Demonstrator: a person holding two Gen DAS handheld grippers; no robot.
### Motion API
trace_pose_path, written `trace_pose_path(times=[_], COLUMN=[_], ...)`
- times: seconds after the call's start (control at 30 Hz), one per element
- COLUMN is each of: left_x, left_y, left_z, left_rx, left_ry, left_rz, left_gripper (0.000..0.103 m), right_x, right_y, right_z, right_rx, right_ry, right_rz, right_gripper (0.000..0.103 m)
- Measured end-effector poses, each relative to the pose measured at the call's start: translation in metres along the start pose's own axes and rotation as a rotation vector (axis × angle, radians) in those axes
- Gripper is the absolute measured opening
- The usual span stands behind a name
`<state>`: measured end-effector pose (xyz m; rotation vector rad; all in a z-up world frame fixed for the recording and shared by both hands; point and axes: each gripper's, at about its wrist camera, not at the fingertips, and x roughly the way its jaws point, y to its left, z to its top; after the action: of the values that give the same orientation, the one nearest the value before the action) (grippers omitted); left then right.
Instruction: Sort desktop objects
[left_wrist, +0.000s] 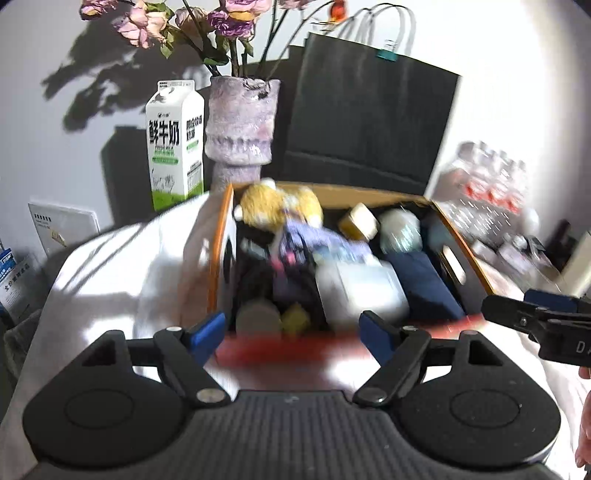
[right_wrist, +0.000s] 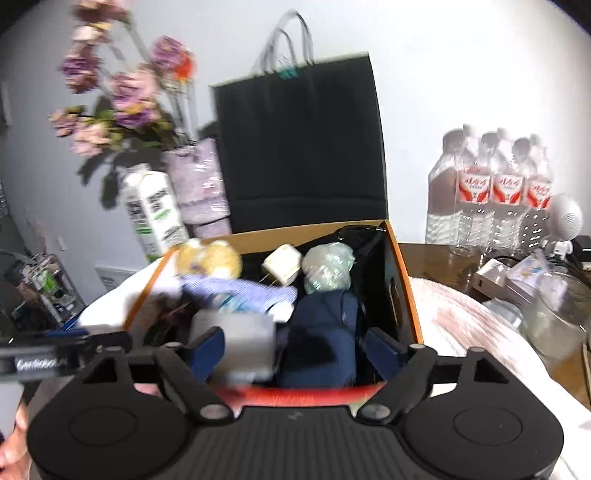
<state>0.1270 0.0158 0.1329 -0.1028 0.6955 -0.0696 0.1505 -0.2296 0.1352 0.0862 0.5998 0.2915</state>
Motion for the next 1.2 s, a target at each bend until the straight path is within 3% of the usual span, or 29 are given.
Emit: trace_pose_path(times=[0.17, 0.3, 0.43, 0.5, 0.67, 0.8, 0.87, 0.93, 1.07, 1.2], left_x=[-0.060, -0.098, -0.125, -0.132, -0.130, -0.118, -0.111, -0.104, -0.088, -0.088], left_y=[-0.004, -0.009, -0.017, -0.021, -0.024, -0.035, -0.040, -0.036, -0.033, -0.030], left_z=[-0.053, -0.098, -0.144, -0.165, -0.208, -0.230, -0.233, -0.234, -0.234, -0.234], left_rx=[-0.006, 0.019, 0.059, 0.053, 0.028, 0.129, 0.166, 0.156, 0.138, 0.130], left_ry=[0.001, -0.012, -0.101, -0.123, -0.160, -0.186, -0.169, -0.168, -0.064, -0.066], left_rz=[-0.056, -0.058, -0.065, -0.079, -0.066, -0.029, -0.004, -0.028, 0.040, 0.020], left_gripper=[0.084, 0.087, 0.098, 0.098, 0.101, 0.103, 0.103, 0.103, 0.103, 0.103], right_x=[-0.061, -0.099, -0.129, -0.140, -0.155, -0.145, -0.139, -0.135, -0.134, -0.131], right_y=[0.018, 0.029, 0.044, 0.046, 0.043, 0.037, 0.036, 0.035, 0.031, 0.028], right_z=[-0.052, -0.099, -0.143, -0.165, -0.212, -0.233, -0.238, -0.240, -0.238, -0.235], right_rx=[-0.054, -0.068, -0.107, -0.129, -0.168, -0.175, -0.179, -0.181, -0.155, -0.134], right_ry=[-0.006, -0.002, -0.008, -0.028, -0.062, -0.023, -0.005, 0.010, 0.006, 0.020], right_rz=[0.036, 0.068, 0.039, 0.024, 0.020, -0.021, -0.051, -0.062, -0.033, -0.037], right_gripper=[0.095, 0.096, 0.097, 0.098, 0.099, 0.099, 0.099, 0.098, 0.099, 0.099])
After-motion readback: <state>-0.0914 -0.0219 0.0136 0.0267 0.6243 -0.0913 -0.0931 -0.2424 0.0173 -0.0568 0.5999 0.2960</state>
